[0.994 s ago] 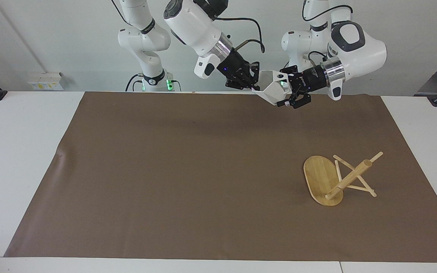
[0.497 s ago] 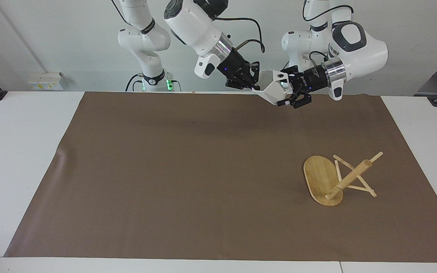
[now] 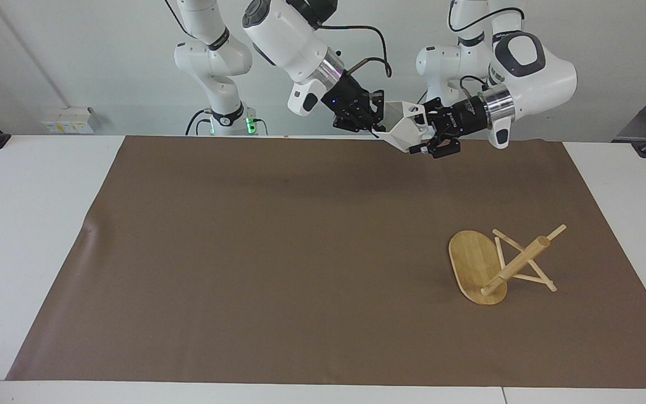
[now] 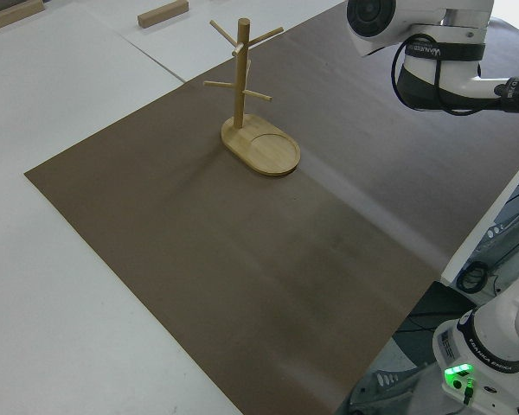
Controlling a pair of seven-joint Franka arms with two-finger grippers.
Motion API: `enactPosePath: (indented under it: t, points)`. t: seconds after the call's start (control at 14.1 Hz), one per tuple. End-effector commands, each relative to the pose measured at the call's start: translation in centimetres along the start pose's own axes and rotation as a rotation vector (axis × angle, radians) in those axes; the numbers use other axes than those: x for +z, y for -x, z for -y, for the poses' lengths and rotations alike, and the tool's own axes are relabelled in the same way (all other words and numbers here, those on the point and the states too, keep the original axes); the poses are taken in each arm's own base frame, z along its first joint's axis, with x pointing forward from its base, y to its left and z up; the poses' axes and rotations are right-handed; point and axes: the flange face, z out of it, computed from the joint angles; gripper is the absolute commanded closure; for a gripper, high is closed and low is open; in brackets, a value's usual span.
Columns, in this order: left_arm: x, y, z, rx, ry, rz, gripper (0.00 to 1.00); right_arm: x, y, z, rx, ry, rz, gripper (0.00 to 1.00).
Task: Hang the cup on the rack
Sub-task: 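Grasp the mug with the left gripper from the right gripper, then carry the mug toward the tree with the left gripper while the right gripper withdraws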
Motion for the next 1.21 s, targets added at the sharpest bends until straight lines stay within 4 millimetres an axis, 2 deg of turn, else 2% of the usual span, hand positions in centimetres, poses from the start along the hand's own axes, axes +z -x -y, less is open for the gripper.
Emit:
enactPosePath:
  t: [0.0,0.14,0.21,0.28,0.43,0.78,0.92,1.14]
  points:
    - [-1.4,-0.3,0.8,-0.013,-0.005,0.019,1.00,0.0,-0.3,-0.1,0.004,-0.006,-0.005,0.42]
    - [-1.7,-0.7,1.0,-0.036,-0.017,-0.026,1.00,-0.1,-0.5,-0.4,-0.034,-0.003,-0.007,0.28]
    - [-1.7,-0.8,1.0,-0.039,-0.021,-0.054,1.00,-0.2,-0.6,-0.5,-0.065,-0.002,-0.008,0.16]
    - [-1.8,-0.9,0.9,-0.043,-0.017,-0.059,1.00,-0.3,-0.7,-0.6,-0.086,-0.002,-0.010,0.01]
    - [-3.0,-1.5,0.4,-0.066,0.015,-0.068,1.00,-0.3,-0.8,-0.6,-0.092,-0.002,-0.009,0.00]
    - [-3.1,-2.4,0.5,-0.078,0.008,-0.177,1.00,-0.5,-0.9,-0.7,-0.091,-0.002,-0.014,0.00]
    - [-3.1,-2.9,0.6,-0.135,0.007,-0.222,1.00,-0.7,-1.0,-0.7,-0.097,0.003,-0.025,0.00]
    - [-3.4,-4.0,0.2,-0.144,0.051,-0.326,1.00,-1.1,-1.7,-1.5,-0.129,0.066,-0.062,0.00]
